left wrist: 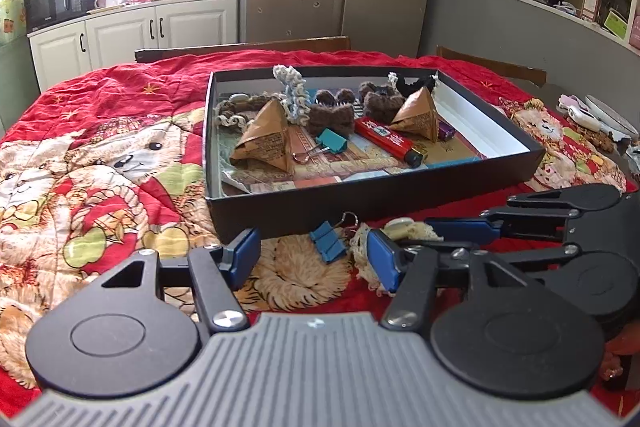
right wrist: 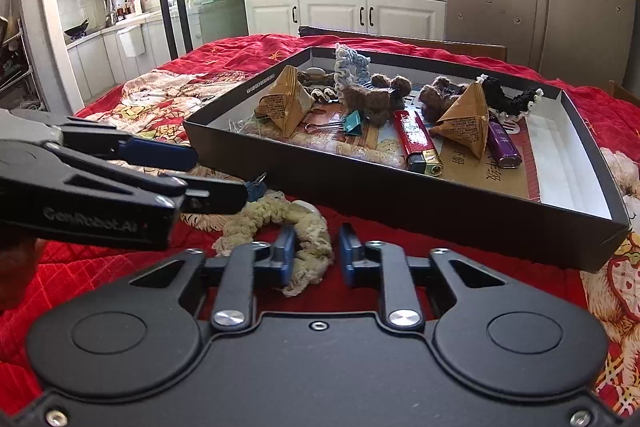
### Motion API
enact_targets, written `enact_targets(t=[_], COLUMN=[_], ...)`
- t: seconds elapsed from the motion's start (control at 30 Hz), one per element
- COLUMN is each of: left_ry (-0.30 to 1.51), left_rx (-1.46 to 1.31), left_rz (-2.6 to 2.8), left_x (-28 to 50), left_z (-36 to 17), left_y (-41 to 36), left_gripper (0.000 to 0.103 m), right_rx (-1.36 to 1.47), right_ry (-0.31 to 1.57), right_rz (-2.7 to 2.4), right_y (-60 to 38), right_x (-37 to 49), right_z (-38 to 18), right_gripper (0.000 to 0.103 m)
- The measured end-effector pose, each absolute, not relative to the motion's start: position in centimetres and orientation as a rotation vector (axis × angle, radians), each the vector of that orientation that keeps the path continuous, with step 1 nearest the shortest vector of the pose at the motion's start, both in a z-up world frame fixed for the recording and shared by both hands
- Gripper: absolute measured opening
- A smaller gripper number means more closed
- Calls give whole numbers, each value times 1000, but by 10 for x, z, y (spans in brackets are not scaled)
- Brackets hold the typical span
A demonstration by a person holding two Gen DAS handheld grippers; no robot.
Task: Organize objects
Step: 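Move both tools back out of the box toward the items beside it, then grasp cream lace scrunchie with right tool while left tool grasps remaining blue binder clips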
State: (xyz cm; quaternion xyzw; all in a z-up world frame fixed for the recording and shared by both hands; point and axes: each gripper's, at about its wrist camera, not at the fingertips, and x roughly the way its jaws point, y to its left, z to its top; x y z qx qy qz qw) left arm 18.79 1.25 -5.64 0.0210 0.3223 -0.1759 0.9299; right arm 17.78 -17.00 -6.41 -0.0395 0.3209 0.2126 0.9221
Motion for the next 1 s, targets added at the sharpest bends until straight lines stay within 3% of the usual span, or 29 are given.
enact_targets(t=[0.27,0.57,0.8,1.0], left_ry=[673,668,663,655], left_rx=[52,20,-20,-20], left_rz=[-367,-315,-250,-237], left_x=[192,197,197,195], left_z=[-66,-73,-74,-74], left_y=[-1,-7,-3,-3], left_gripper=[72,64,32,29], right_rx=[-43,-57,-60,-59], right_ry=[663,657,655,655], right_rz=[406,388,387,388], right_y=[-193,-202,-202,-202], right_x=[174,169,167,167], right_z=[-60,-57,-57,-57], right_gripper=[16,16,16,16])
